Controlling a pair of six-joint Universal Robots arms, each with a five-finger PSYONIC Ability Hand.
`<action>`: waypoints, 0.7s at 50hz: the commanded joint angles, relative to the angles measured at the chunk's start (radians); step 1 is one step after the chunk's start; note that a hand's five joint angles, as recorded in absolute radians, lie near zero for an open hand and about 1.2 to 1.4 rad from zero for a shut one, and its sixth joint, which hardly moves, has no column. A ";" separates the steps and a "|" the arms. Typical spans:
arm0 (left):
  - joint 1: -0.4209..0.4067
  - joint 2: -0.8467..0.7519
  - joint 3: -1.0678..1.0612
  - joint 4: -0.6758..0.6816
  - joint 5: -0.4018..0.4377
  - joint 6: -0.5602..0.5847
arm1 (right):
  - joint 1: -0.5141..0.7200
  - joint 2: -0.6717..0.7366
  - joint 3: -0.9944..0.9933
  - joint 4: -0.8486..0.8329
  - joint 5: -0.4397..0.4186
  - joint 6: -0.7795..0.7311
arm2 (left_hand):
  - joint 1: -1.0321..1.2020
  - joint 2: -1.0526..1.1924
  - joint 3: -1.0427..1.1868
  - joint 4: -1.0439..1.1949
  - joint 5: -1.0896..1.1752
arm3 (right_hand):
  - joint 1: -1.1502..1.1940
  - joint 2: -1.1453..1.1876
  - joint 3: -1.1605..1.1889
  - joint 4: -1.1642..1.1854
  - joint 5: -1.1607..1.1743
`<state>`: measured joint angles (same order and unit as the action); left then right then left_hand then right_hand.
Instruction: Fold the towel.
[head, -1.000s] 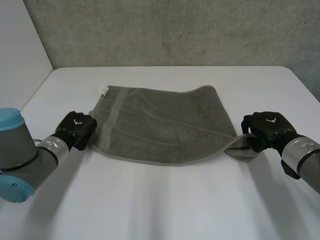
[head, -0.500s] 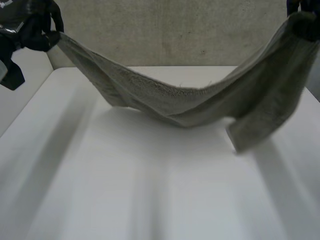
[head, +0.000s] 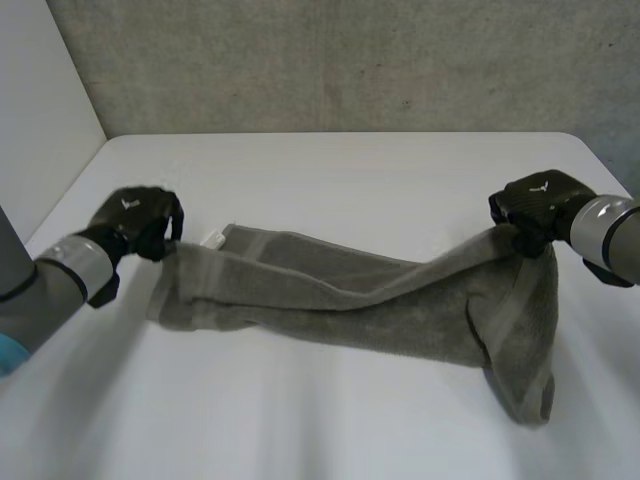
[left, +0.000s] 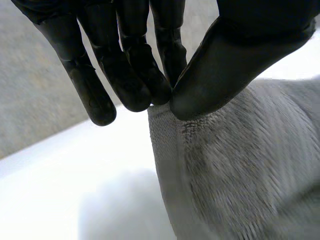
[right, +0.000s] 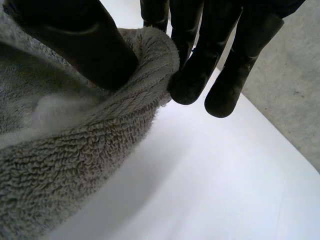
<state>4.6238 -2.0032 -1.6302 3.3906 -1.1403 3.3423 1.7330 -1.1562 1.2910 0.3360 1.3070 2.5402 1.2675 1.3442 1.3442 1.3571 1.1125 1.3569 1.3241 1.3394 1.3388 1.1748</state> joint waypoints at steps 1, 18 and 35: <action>0.009 0.007 -0.079 0.003 0.007 0.126 | -0.003 -0.019 0.076 -0.061 -0.005 0.006 | 0.129 0.052 0.052 0.039 0.109 | 0.039 0.072 0.057 0.057 0.047; 0.009 -0.016 -0.115 0.024 0.005 0.255 | -0.003 -0.049 0.223 -0.078 -0.049 0.005 | -0.449 -0.526 -0.526 -0.539 -0.469 | 0.039 0.072 0.057 0.057 0.047; -0.037 -0.060 -0.066 0.102 -0.006 0.249 | -0.003 -0.083 0.337 -0.134 -0.064 0.005 | -0.517 -0.593 -0.593 -0.606 -0.536 | 0.039 0.072 0.057 0.057 0.047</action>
<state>4.5964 -2.0496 -1.7151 3.4916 -1.1455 3.5926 1.7303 -1.2395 1.6131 0.2078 1.2425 2.5456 0.7700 0.7816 0.7867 0.7810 0.5833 1.3569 1.3241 1.3394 1.3388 1.1749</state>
